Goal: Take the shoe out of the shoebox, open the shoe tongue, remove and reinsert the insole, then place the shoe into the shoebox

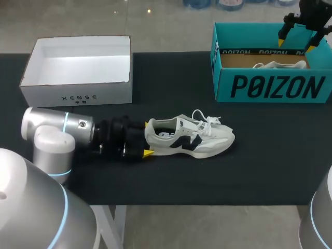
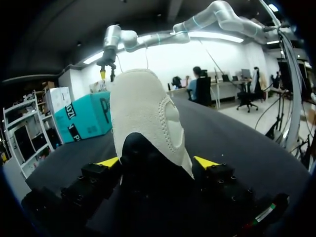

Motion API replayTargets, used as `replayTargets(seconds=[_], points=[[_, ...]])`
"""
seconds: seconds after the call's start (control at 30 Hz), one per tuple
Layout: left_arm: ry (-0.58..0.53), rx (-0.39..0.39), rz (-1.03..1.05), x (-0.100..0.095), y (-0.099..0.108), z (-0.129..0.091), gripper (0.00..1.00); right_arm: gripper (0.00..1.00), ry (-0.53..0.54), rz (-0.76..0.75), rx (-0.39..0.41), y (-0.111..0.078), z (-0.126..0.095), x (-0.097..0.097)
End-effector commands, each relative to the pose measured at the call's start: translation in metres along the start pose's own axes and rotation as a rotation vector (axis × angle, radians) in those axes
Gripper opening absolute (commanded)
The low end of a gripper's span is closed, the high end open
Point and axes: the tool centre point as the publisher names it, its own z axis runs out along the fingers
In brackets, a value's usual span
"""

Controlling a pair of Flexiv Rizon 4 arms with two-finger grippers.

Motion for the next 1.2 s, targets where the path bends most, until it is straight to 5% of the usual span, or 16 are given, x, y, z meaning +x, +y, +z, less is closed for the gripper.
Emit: replayTargets(seconds=[0.03, 1.0, 1.2], points=[[0.001, 0.001, 0.002, -0.001, 0.000, 0.000, 0.00, 1.00, -0.001, 0.000, 0.001, 0.000, 0.000, 0.000], [0.001, 0.001, 0.002, -0.001, 0.000, 0.000, 0.00, 1.00, -0.001, 0.000, 0.001, 0.000, 0.000, 0.000], [0.001, 0.001, 0.002, -0.001, 0.000, 0.000, 0.00, 1.00, -0.091, 0.052, 0.007, -0.046, -0.016, 0.057]])
